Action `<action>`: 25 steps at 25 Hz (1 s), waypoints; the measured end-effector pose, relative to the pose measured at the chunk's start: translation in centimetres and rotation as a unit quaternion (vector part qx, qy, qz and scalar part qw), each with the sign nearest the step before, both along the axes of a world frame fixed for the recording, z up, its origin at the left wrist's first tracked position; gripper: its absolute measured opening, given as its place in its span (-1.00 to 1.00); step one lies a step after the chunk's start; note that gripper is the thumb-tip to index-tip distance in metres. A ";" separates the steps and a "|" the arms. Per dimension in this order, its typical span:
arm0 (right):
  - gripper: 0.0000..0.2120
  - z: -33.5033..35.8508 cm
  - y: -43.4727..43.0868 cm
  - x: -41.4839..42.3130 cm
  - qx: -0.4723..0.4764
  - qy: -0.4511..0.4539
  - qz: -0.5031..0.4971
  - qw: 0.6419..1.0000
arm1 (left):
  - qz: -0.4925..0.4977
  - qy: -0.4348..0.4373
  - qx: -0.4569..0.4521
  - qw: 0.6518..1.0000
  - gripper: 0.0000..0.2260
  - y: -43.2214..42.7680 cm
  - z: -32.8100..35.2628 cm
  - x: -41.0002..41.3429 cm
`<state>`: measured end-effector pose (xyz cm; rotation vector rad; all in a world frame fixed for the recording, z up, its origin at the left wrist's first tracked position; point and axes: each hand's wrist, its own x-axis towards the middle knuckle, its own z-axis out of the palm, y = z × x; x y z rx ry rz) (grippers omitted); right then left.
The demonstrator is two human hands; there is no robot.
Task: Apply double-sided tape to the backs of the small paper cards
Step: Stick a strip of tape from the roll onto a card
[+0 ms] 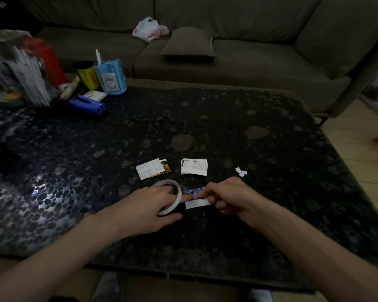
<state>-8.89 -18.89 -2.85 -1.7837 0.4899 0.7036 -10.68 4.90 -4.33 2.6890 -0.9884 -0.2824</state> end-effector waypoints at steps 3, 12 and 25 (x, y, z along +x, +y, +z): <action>-0.80 0.2 0.0 0.1 -0.007 0.013 0.001 1.000 | 0.000 -0.016 0.007 1.000 -0.55 0.0 -0.1 -0.2; -0.79 0.4 0.1 0.0 -0.024 0.016 -0.004 1.000 | 0.004 -0.069 0.035 0.997 -0.52 -0.5 -0.5 -0.4; -0.95 0.3 -0.5 0.5 -0.108 -0.067 0.023 0.992 | -0.012 -0.143 0.019 0.989 -0.75 -0.7 -0.3 -0.5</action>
